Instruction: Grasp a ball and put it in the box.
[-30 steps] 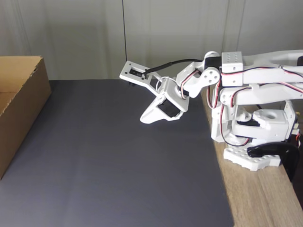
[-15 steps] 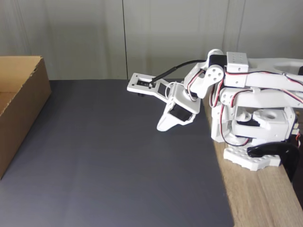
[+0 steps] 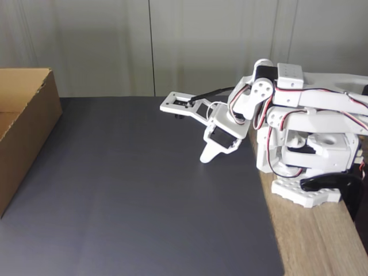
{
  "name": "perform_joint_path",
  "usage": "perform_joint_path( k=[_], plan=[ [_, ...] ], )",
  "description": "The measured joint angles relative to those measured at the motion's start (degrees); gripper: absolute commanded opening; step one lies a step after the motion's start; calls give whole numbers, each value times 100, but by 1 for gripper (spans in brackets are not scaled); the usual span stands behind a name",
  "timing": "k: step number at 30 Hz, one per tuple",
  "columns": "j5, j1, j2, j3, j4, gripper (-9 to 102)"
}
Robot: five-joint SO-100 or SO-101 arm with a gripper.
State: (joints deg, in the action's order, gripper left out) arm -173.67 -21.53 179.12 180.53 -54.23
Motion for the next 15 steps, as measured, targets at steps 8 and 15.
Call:
perform_joint_path(
  k=[8,15],
  plan=[
    [-18,-18,70,-35,-888,0],
    [-35,0,70,-44,-905,1]
  ],
)
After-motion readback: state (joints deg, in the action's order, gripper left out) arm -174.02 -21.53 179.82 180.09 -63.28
